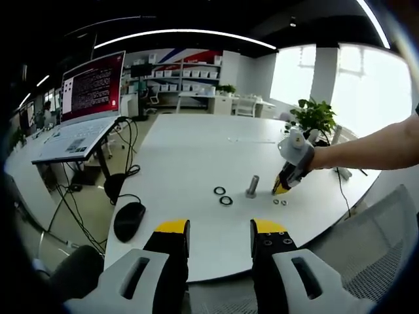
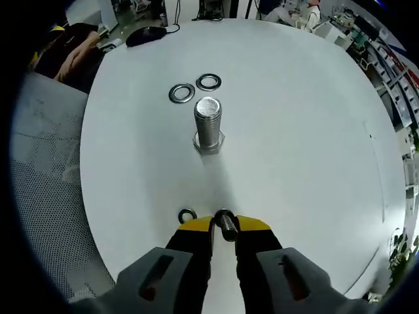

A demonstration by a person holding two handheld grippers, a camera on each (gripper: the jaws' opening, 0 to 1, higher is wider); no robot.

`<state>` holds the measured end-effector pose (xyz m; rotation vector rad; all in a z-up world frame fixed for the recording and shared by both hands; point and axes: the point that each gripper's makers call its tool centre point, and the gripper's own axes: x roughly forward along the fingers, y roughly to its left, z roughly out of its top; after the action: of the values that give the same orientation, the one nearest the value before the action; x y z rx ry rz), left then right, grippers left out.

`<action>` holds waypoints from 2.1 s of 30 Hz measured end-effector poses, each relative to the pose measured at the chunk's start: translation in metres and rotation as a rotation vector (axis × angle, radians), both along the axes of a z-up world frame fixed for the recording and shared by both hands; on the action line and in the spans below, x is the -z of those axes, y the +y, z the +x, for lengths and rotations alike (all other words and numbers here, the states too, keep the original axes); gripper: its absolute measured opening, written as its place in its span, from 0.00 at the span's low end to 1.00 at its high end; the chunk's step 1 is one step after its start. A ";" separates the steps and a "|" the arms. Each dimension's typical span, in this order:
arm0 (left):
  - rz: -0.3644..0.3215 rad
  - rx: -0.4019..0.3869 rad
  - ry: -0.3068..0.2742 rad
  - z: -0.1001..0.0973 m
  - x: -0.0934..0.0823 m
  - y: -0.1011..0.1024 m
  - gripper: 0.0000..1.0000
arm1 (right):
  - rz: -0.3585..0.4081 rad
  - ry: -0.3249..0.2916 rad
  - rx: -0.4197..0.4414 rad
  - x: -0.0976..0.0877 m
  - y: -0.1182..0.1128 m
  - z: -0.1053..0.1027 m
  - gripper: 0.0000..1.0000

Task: Place the washer onto the threaded stud by aligning its center hole with the stud, sliding it down to the base, and recovering from edge contact or off-axis alignment until the washer reaches the visible bottom stop.

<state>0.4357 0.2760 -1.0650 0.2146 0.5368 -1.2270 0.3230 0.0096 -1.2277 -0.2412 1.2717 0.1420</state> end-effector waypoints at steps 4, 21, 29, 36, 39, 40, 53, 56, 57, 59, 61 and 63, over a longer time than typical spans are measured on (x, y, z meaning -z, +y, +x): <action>0.005 0.005 0.001 -0.001 0.001 0.000 0.35 | 0.037 -0.038 0.057 0.002 0.001 0.005 0.18; 0.012 0.017 -0.002 -0.002 0.001 -0.001 0.35 | 0.064 -0.076 0.121 -0.003 0.003 -0.005 0.32; 0.009 0.017 -0.002 -0.002 0.001 -0.002 0.35 | 0.072 -0.069 0.105 -0.004 0.009 -0.015 0.32; 0.004 0.016 -0.003 -0.002 0.001 -0.001 0.35 | 0.083 -0.062 0.099 0.000 0.019 -0.021 0.31; 0.005 0.017 -0.003 -0.002 0.000 -0.002 0.35 | 0.088 -0.057 0.097 0.000 0.020 -0.024 0.31; 0.005 0.017 -0.003 -0.002 0.000 -0.001 0.35 | 0.090 -0.055 0.096 0.001 0.021 -0.025 0.31; 0.001 0.015 -0.005 -0.002 0.000 -0.001 0.35 | 0.109 -0.040 0.064 0.003 0.031 -0.031 0.30; 0.001 0.016 -0.005 -0.002 -0.001 -0.001 0.35 | 0.107 -0.018 0.048 0.005 0.032 -0.033 0.30; 0.001 0.016 -0.005 -0.002 -0.001 -0.001 0.35 | 0.100 -0.009 0.041 0.006 0.032 -0.035 0.29; 0.000 0.015 -0.005 -0.002 -0.001 -0.001 0.35 | 0.097 0.002 0.025 0.010 0.031 -0.034 0.29; 0.000 0.014 -0.004 -0.002 -0.001 -0.001 0.35 | 0.096 0.012 0.016 0.014 0.031 -0.035 0.28; -0.001 0.014 -0.005 -0.002 -0.001 -0.001 0.35 | 0.093 0.010 0.004 0.011 0.031 -0.035 0.27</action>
<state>0.4341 0.2751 -1.0644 0.2205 0.5314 -1.2396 0.2880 0.0406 -1.2382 -0.1580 1.2717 0.1980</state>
